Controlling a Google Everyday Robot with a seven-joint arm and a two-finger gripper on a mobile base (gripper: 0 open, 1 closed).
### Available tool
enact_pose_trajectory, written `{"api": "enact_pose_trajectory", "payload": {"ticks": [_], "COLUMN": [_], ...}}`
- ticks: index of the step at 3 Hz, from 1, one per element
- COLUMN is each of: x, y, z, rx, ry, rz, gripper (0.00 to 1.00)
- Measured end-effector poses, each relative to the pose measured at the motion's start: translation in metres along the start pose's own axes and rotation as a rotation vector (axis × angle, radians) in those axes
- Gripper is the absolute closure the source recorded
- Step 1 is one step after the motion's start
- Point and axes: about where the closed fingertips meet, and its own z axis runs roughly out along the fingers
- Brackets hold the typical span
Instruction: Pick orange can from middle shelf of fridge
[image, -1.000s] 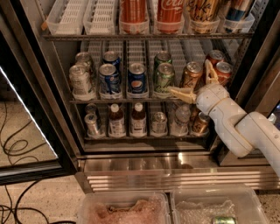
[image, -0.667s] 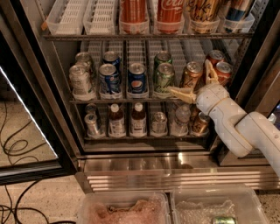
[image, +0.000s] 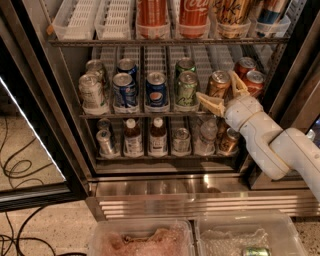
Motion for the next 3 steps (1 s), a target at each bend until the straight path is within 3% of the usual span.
{"api": "enact_pose_trajectory", "payload": {"ticks": [1, 3], "x": [0.0, 0.0], "y": [0.0, 0.0001], "z": [0.0, 0.0001], "rx": [0.0, 0.0], "ry": [0.0, 0.0], "rz": [0.0, 0.0], "gripper": [0.32, 0.74]}}
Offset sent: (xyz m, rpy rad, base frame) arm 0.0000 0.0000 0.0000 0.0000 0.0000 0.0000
